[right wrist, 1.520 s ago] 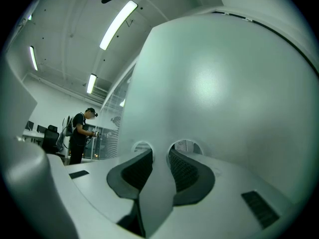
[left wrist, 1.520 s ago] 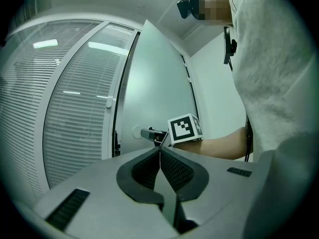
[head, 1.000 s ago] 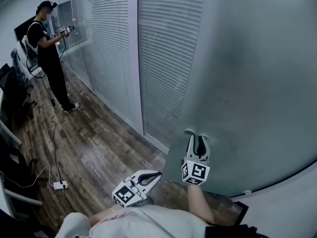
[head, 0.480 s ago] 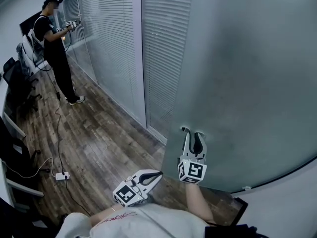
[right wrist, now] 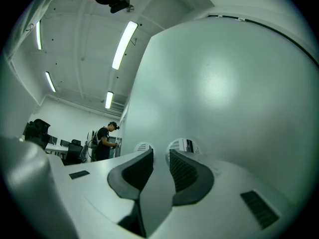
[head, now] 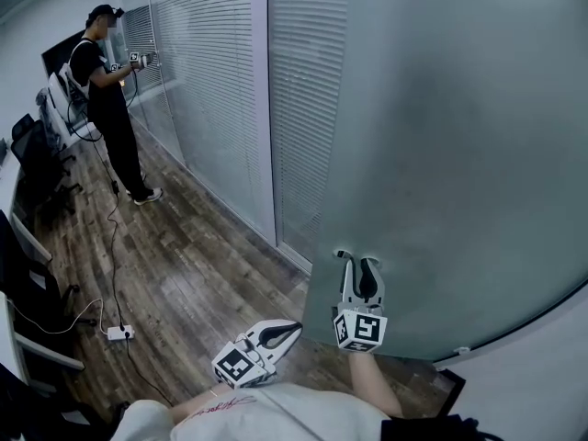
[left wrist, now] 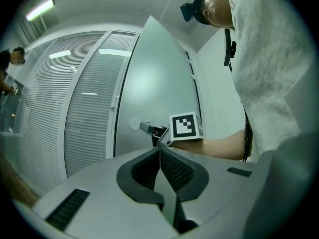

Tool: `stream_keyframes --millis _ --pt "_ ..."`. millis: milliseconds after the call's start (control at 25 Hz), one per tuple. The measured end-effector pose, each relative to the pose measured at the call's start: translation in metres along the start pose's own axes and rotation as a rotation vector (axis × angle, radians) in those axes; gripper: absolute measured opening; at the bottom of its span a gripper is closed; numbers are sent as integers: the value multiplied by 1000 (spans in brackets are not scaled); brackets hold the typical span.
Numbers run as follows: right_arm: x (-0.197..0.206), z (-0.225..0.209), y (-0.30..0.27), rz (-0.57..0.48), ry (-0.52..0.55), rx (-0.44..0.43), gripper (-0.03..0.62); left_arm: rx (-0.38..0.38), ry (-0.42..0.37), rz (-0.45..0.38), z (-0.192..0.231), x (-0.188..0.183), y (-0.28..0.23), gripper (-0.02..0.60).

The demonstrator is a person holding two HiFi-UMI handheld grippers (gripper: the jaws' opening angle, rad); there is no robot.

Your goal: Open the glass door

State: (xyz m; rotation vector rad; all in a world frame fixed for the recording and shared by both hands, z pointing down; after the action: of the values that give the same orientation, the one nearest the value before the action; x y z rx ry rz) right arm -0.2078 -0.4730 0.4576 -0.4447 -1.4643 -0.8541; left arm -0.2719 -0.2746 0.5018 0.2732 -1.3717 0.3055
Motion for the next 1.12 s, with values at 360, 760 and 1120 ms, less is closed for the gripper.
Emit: stream_keyframes --millis 360,760,1120 --pt "-11 8 30 -6 1 5 112 -26 16 19 -26 6 48 18" --pt "-16 15 78 13 65 13 75 -94 56 -12 -62 12 115 18" --pt "-27 19 107 94 -3 -69 41 -55 117 -7 -113 33 149 18"
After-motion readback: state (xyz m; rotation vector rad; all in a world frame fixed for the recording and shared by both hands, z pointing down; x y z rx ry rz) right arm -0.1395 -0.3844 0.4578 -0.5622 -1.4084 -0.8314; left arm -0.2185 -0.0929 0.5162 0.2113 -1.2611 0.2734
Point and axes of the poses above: the fingertips, and each gripper's own axes: y backward along the fingers, z to its left, x out of its underside, the point moved 5 cm from there along y, backward along the fingers, and after that the axes turned 8 degrees about y, right-handed, at the moved point
